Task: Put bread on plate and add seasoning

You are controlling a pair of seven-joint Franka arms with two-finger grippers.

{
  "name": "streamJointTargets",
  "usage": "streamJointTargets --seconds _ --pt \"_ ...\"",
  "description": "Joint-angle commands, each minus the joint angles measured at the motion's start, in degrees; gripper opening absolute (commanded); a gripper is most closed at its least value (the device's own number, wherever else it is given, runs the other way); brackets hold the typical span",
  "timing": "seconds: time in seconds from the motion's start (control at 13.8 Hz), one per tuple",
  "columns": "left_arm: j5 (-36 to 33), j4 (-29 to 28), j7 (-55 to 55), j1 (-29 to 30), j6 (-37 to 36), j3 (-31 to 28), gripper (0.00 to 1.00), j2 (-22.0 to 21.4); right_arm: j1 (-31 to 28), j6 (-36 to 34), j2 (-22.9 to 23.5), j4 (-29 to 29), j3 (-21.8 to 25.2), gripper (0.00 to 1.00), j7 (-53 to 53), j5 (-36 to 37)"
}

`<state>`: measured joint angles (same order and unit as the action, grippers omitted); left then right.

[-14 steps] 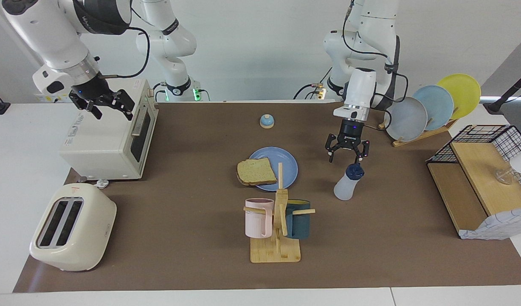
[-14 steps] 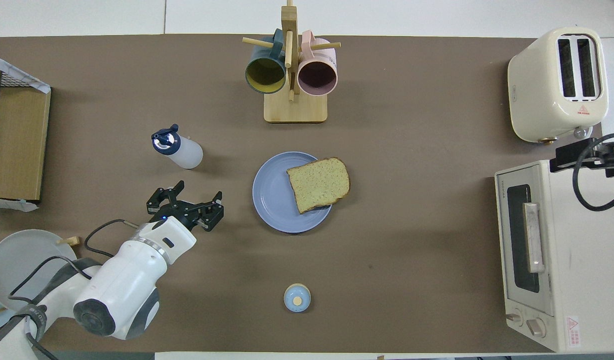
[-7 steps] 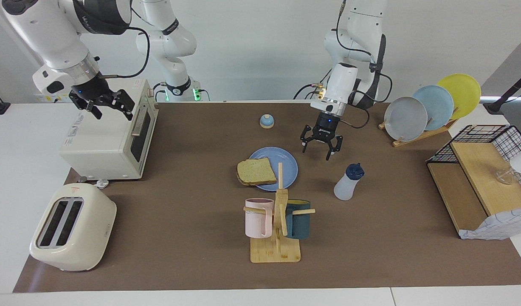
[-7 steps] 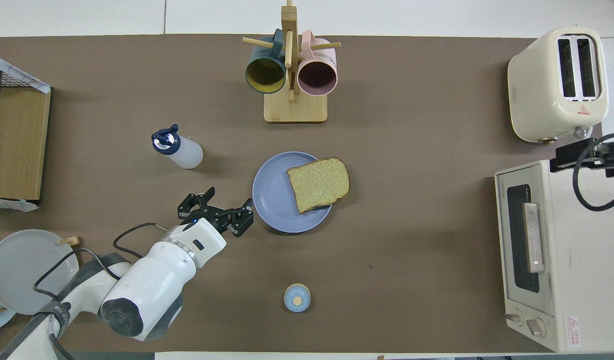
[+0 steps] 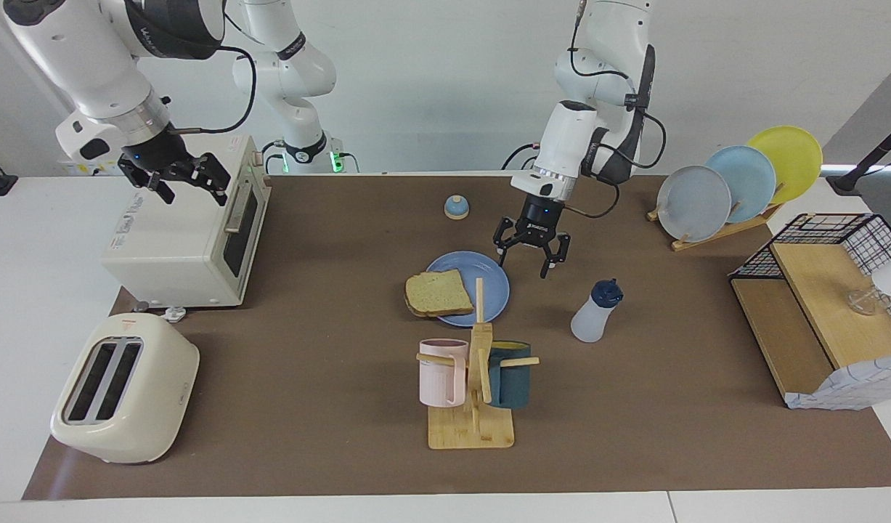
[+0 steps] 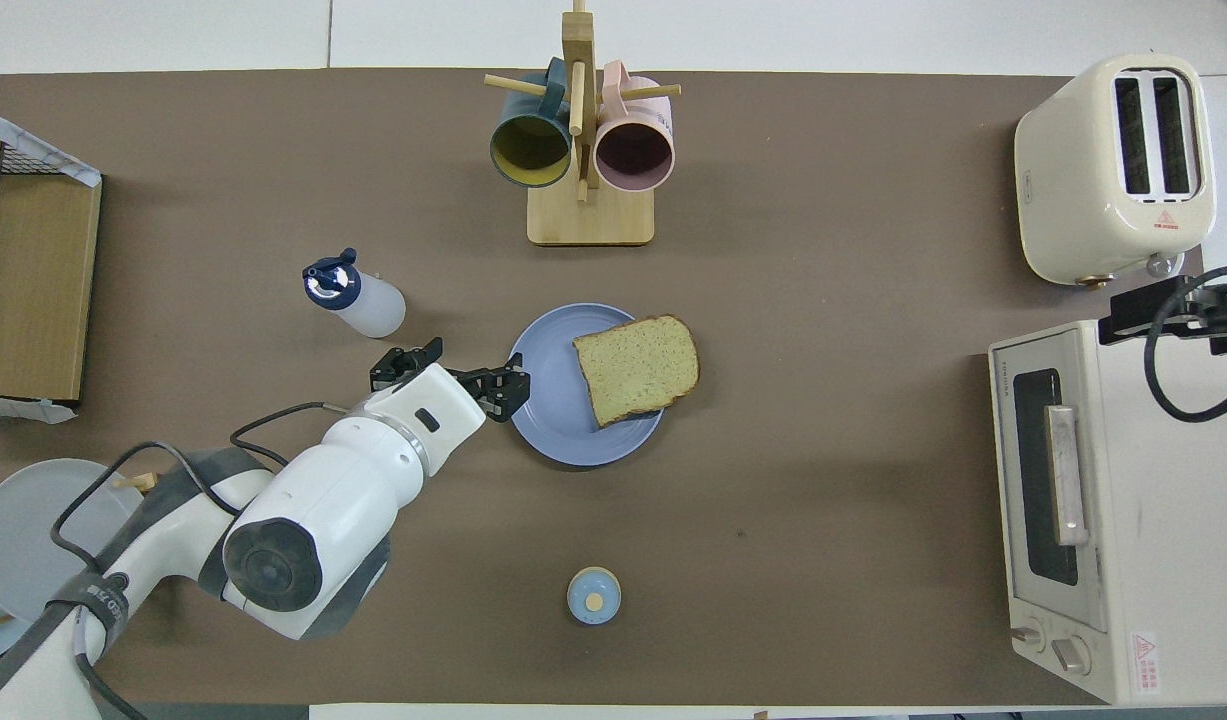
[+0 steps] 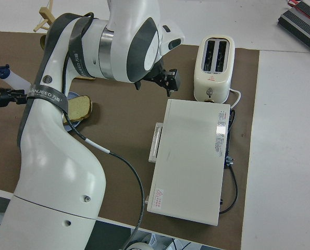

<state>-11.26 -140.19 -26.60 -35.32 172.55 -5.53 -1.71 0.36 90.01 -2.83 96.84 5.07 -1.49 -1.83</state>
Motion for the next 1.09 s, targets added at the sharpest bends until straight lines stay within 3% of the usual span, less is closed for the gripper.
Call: streamJointTargets --seconds 0.0,0.36,0.58,0.8,1.02 --pt "-0.43 9.38 -0.12 -0.54 -14.65 -0.36 1.0 0.3 -0.45 -0.19 -0.43 0.28 -0.33 1.0 1.14 0.34" --pt "2.02 16.96 -0.3 -0.1 -25.49 -0.36 1.0 0.92 -0.45 -0.19 -0.43 0.28 -0.33 1.0 1.14 0.34" --pt "3.96 24.15 -0.21 0.51 -36.19 -0.36 1.0 1.01 -0.45 -0.19 -0.43 0.28 -0.33 1.0 1.14 0.34" --pt "4.22 28.56 2.59 4.55 -43.51 -0.45 1.0 0.84 -0.45 -0.19 -0.43 0.28 -0.33 1.0 1.14 0.34" --pt "7.82 33.48 13.72 9.81 -50.27 -0.89 1.0 1.1 -0.53 -0.19 -0.43 0.28 -0.33 1.0 1.14 0.34"
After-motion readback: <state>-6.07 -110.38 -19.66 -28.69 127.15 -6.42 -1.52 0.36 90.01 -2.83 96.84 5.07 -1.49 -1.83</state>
